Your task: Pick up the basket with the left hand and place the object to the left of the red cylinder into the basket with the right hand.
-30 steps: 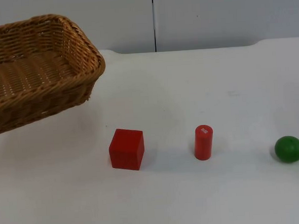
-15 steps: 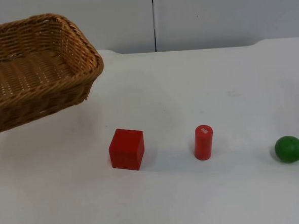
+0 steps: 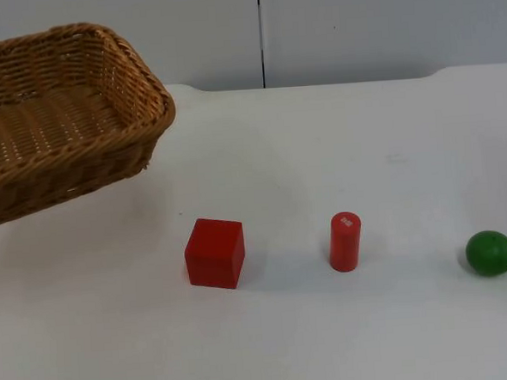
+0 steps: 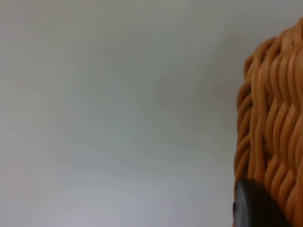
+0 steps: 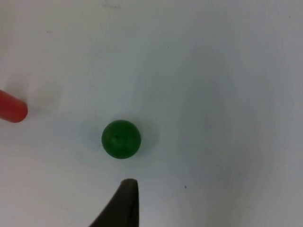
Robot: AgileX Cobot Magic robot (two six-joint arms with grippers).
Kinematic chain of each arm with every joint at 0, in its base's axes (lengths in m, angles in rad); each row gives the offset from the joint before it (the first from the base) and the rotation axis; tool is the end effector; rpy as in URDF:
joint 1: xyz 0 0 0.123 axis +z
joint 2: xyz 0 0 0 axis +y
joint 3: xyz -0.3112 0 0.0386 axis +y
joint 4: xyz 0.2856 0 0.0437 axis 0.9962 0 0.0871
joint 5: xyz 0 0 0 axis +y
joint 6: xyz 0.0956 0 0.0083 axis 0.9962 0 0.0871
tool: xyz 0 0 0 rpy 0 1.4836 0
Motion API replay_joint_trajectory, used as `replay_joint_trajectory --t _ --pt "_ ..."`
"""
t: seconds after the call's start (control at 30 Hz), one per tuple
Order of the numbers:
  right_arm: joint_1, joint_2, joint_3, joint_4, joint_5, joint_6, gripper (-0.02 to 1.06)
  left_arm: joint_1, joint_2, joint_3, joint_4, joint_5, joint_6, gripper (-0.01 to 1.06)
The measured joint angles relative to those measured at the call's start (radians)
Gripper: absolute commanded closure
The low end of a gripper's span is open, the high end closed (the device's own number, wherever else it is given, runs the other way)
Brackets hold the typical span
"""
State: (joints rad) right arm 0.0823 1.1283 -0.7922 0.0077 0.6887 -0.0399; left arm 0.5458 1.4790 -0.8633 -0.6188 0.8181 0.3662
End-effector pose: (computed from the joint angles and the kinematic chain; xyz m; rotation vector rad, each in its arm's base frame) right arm 0.2415 0.0204 0.2904 -0.1477 2.5042 0.0260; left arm 0.2742 0.1190 0.2248 -0.7427 2.5852 -0.4807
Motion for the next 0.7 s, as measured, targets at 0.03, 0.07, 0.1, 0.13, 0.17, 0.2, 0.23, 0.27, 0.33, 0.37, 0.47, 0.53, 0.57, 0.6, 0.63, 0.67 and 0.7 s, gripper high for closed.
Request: replay_joint_trajectory --t 0.03,0.07,0.1,0.13,0.17,0.2,0.23,0.27,0.33,0.37,0.47,0.53,0.57,0.6,0.63,0.67,0.7 --pt "0.0 0.0 0.0 0.0 0.0 0.0 -0.01 0.0 0.0 0.0 0.0 0.0 0.0 1.05" --pt "0.0 0.0 0.0 0.0 -0.002 0.0 -0.01 0.0 0.0 0.0 0.0 0.0 0.0 1.05" --pt "0.0 0.0 0.0 0.0 -0.002 0.0 -0.01 0.0 0.0 0.0 0.0 0.0 0.0 1.05" --pt "0.0 0.0 0.0 0.0 -0.004 0.002 -0.01 0.0 0.0 0.0 0.0 0.0 0.0 1.05" --pt "0.0 0.0 0.0 0.0 -0.004 0.002 -0.01 0.0 0.0 0.0 0.0 0.002 0.0 1.05" --pt "0.0 0.0 0.0 0.0 -0.004 0.002 -0.01 0.0 0.0 0.0 0.0 0.002 0.0 1.05" --pt "0.0 0.0 0.0 0.0 -0.004 0.002 -0.01 0.0 0.0 0.0 0.0 0.005 0.0 1.05" --pt "0.0 0.0 0.0 0.0 -0.004 0.002 -0.01 0.0 0.0 0.0 0.0 0.005 0.0 1.05" --pt "0.0 0.0 0.0 0.0 0.007 0.0 -0.01 0.0 0.0 0.0 0.002 0.006 0.0 1.05" --pt "0.0 0.0 0.0 0.0 0.007 0.0 -0.01 0.0 0.0 0.0 0.002 0.006 0.0 1.05" --pt "0.0 0.0 -0.004 0.0 0.037 -0.017 -0.01 0.0 0.0 0.0 0.003 0.006 0.0 1.05" --pt "0.0 0.002 -0.01 0.005 0.05 -0.029 -0.01 0.0 0.0 0.0 0.003 0.008 0.0 1.05" --pt "0.0 0.002 -0.022 0.021 0.059 -0.055 -0.01 0.0 0.0 0.0 0.003 0.008 0.0 1.05" --pt "0.002 0.006 -0.041 0.038 0.07 -0.085 -0.01 0.0 0.0 0.0 0.003 0.008 0.0 1.05" --pt "0.008 0.014 -0.063 0.063 0.076 -0.111 -0.01 0.0 0.0 0.0 0.003 0.008 0.0 1.05" --pt "0.021 0.025 -0.085 0.091 0.079 -0.142 -0.01 0.0 0.0 0.0 0.003 0.008 0.0 1.05" --pt "0.039 0.039 -0.113 0.111 0.082 -0.173 -0.01 0.0 0.0 0.0 0.005 0.008 0.0 1.05"
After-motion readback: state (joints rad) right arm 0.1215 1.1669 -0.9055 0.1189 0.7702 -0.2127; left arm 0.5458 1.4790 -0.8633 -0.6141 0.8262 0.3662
